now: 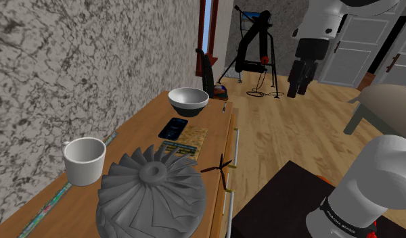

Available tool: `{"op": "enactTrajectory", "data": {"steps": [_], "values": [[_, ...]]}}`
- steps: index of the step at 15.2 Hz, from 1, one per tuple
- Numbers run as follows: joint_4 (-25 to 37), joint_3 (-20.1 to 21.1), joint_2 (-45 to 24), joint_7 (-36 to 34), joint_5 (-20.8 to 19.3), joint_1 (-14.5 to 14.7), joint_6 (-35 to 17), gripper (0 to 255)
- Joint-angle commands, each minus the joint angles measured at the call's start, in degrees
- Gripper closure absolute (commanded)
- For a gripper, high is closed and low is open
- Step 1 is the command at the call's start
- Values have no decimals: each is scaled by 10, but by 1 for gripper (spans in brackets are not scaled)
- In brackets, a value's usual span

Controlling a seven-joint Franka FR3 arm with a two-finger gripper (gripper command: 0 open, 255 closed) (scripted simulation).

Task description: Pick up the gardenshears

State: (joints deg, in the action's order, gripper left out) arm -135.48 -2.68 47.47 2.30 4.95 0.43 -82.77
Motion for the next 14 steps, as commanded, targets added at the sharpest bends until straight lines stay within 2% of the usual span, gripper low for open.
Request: {"op": "enactTrajectory", "data": {"steps": [1, 8, 14], "values": [[0, 0, 0, 0, 0, 0, 0, 0], [-84, 107, 30, -172, 88, -6, -57, 0], [-120, 208, 9, -316, 171, -6, -124, 0]]}}
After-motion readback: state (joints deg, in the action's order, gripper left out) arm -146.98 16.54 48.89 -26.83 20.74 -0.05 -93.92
